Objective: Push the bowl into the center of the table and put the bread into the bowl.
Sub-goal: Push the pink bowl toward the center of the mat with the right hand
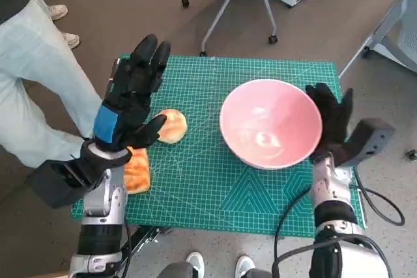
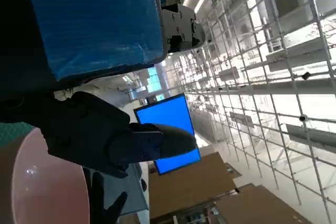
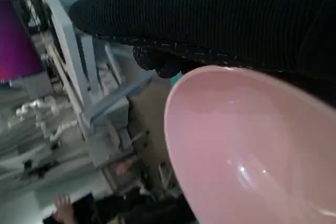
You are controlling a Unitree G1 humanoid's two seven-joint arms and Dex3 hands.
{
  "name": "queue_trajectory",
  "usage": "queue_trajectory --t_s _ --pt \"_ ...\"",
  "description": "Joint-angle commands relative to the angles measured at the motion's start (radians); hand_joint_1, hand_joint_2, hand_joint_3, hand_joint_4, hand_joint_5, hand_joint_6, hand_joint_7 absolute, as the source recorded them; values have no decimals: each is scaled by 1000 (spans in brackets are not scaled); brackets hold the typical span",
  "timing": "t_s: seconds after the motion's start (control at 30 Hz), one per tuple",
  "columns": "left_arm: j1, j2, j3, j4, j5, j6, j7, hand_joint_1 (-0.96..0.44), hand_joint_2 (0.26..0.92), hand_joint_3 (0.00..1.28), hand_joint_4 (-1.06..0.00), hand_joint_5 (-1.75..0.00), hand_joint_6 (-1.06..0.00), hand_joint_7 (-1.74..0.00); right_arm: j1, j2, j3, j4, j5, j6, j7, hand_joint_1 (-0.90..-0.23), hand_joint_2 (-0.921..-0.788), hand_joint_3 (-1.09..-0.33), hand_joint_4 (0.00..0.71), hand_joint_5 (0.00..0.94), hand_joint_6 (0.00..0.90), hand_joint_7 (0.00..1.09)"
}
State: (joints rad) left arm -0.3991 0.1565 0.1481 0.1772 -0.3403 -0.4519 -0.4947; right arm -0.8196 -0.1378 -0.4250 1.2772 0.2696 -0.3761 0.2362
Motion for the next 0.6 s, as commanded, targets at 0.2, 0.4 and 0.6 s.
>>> queue_trajectory --t_s 0.2,0.4,0.6 --pt "41 10 8 -48 1 17 24 -499 921 451 -61 -5 1 -307 -20 39 28 25 -26 33 6 -597 -921 -818 204 7 237 194" --pt "56 12 14 -60 1 20 35 -495 921 450 -69 -7 -3 -334 -35 61 50 28 -45 41 5 -592 -921 -824 202 2 244 183" --pt "63 12 17 -60 7 17 47 -496 921 449 -78 -10 -4 -350 -50 69 65 32 -62 52 3 -588 -921 -835 194 0 244 173"
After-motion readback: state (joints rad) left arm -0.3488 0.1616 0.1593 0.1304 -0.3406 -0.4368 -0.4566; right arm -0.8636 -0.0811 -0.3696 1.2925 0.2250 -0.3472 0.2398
